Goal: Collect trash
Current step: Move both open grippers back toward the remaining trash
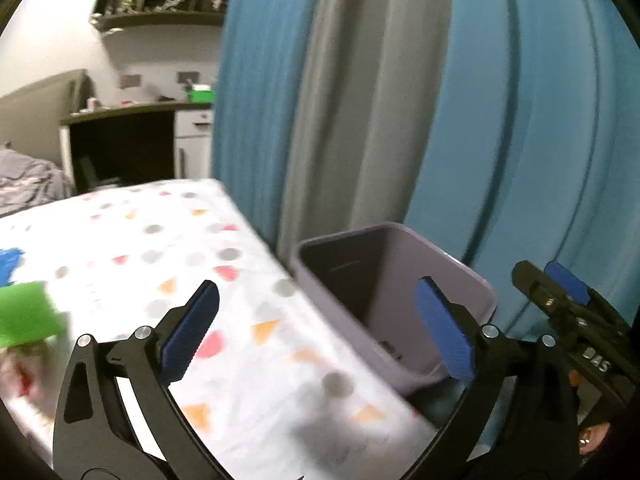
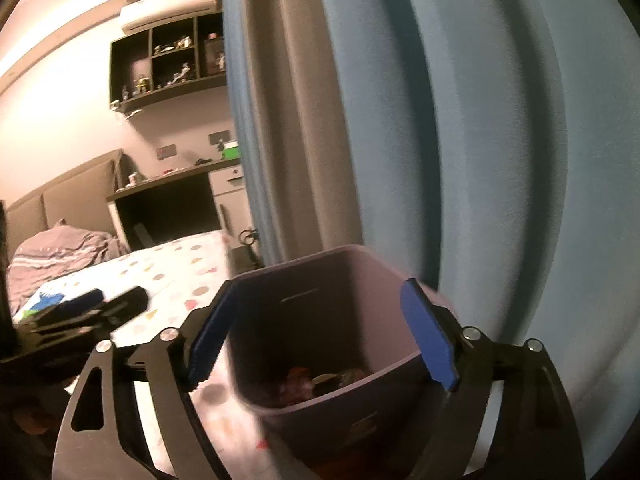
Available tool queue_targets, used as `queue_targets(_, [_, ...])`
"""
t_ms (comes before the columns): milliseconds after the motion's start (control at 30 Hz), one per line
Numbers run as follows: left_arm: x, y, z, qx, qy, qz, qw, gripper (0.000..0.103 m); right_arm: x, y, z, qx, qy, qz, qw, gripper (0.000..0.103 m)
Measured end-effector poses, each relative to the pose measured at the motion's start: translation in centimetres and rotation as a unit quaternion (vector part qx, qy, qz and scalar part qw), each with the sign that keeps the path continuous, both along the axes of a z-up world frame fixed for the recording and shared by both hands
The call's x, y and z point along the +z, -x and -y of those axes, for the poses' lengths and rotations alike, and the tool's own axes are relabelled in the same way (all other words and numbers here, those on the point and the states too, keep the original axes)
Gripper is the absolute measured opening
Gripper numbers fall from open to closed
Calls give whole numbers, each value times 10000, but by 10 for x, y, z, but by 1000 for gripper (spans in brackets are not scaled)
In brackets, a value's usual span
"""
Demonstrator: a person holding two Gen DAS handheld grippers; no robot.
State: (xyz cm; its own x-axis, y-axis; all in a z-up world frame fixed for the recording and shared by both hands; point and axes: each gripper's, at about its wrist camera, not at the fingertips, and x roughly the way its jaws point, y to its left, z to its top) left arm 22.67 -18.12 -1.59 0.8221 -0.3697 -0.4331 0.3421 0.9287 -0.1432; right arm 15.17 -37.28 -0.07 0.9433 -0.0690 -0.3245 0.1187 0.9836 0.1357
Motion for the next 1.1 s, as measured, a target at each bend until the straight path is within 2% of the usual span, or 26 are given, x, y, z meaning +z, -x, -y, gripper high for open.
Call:
queue_targets(167, [7, 38, -49, 566, -204, 83, 9982, 97, 1, 6, -31, 379, 77, -70, 9992, 87])
queue_targets(267, [9, 58, -82, 830, -168, 90, 9964, 97, 2, 11, -51, 616, 73, -86, 9980, 87])
queue_targets(367, [5, 80, -123, 1173, -183, 31, 9929, 97, 1, 18, -72, 820, 112, -106, 9965, 87])
queue_targets(500, [-1, 101, -165, 1597, -474, -14, 9860, 97, 2, 25, -103, 1087, 209, -82, 9938, 87])
queue_targets(667, [-15, 129, -218, 1906, -464, -198, 9804, 97, -4, 36, -146, 1471, 254, -86, 9888, 88])
queue_targets(933, [-32, 132, -261, 2155, -395, -492, 9745, 97, -10, 37, -194, 2007, 342, -289, 9786, 88])
queue_targets(1100, [-44, 119, -271, 1975, -482, -772, 9761, 97, -8, 35, -215, 2175, 438, -293, 9746, 88])
